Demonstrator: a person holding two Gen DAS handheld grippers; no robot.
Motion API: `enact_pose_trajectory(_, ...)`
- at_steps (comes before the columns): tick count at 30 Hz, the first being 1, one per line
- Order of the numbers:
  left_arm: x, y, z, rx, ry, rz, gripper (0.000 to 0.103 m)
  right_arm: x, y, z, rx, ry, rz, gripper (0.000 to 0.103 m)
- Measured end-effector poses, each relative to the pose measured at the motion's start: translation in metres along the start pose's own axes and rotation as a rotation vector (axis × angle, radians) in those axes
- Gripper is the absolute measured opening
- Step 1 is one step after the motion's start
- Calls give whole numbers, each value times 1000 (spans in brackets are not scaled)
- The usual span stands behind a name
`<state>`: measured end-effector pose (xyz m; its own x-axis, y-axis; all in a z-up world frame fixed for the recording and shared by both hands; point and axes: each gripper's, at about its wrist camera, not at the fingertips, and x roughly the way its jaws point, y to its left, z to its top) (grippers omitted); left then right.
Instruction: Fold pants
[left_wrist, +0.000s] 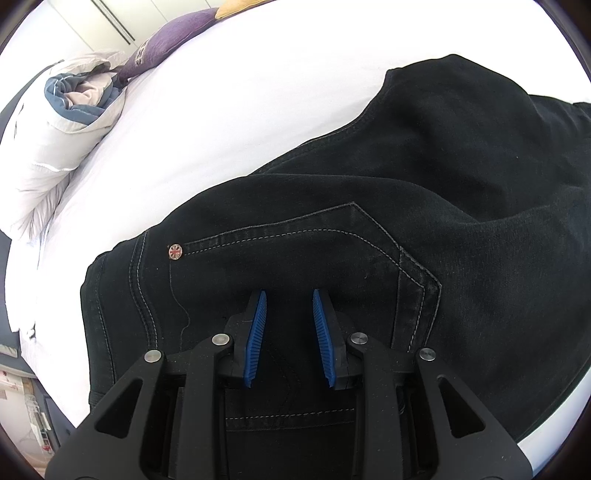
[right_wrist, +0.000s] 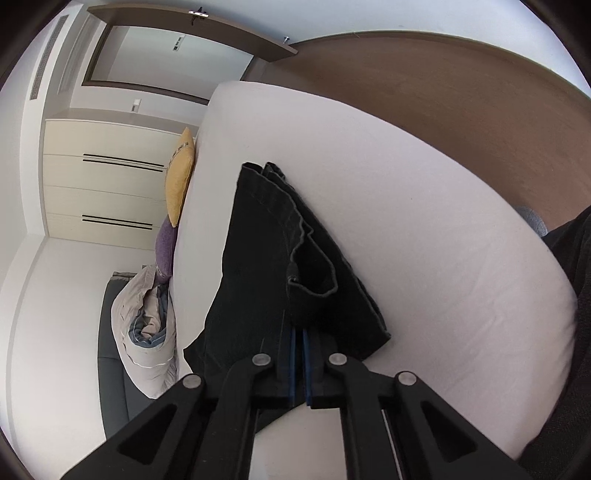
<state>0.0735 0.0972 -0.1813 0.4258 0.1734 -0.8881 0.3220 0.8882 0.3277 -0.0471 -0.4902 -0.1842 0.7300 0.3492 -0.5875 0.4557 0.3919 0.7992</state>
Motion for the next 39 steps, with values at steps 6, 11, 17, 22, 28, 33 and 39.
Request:
enact_pose_trajectory(6, -1, -4, 1, 24, 0, 5, 26, -6, -17, -10, 25, 24, -60, 4)
enact_pose_trajectory(11, -2, -6, 1, 14, -5, 11, 26, -3, -22, -7, 34, 59, -35, 7)
enact_pose_trajectory(17, -13, -7, -4, 26, -25, 35, 26, -38, 10, -9, -112, 48, -232, 35)
enact_pose_trajectory(22, -41, -15, -6, -11, -89, 27, 26, -21, 68, 0, -278, 80, -37, 35)
enact_pose_trajectory(28, -41, -31, -8, 2, -68, -5, 26, 73, 80, -1, -279, 285, 49, 35)
enact_pose_trajectory(33, -26, -6, -23, -98, -57, -43, 26, 77, 38, 12, -301, 206, -118, 0)
enact_pose_trajectory(39, -57, -13, -22, -105, -123, -22, 26, 31, 81, 38, -397, 16, -185, 8)
